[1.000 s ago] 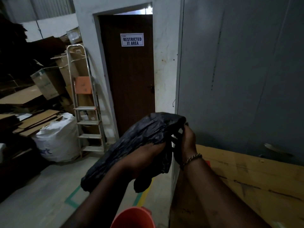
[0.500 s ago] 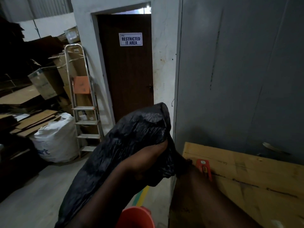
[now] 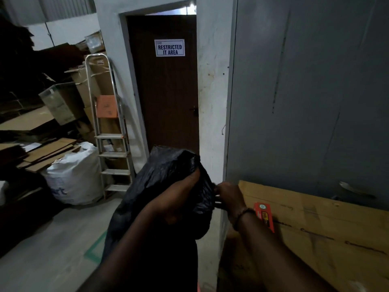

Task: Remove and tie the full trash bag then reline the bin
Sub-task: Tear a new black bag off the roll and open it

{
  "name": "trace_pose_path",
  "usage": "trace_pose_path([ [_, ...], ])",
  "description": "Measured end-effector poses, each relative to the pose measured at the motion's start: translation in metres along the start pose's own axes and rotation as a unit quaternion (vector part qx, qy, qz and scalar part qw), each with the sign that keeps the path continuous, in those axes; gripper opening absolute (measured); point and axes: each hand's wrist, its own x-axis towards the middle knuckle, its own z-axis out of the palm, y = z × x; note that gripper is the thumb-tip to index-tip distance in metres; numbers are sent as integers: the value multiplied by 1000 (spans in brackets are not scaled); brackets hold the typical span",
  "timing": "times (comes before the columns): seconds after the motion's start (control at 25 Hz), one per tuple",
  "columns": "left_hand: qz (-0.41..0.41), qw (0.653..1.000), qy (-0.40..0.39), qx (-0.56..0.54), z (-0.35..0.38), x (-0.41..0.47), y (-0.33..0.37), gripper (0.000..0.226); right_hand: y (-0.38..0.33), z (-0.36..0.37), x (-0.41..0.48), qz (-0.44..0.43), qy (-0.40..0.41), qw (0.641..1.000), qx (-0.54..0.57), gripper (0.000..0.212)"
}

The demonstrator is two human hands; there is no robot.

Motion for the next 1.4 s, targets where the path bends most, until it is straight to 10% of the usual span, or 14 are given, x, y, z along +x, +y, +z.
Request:
trace_pose_path([
  [0.16,24,999,12,-45,-26,16,1,57,-2,-34,9,43,60,938,340,30],
  [0.44,30,985,141,-91,-82,41,-5,68,-33,-91,8,-32,43,869,492,45],
  [0.64,85,952,273,-107,-107,48,-6,53,-34,-104,-2,-57,-15,894,443,33],
  [0.88,201,903,378,-32,-127,49,3,28,-11,-111,23,-31,95,995,9,52],
  [0.96,190,895,401,-47,-127,44,8,44,-9,-115,29,-21,121,992,22,15],
  [1.4,253,937,242,3,-147,23,35,18,7,-77,7,45,162,929,331,13],
])
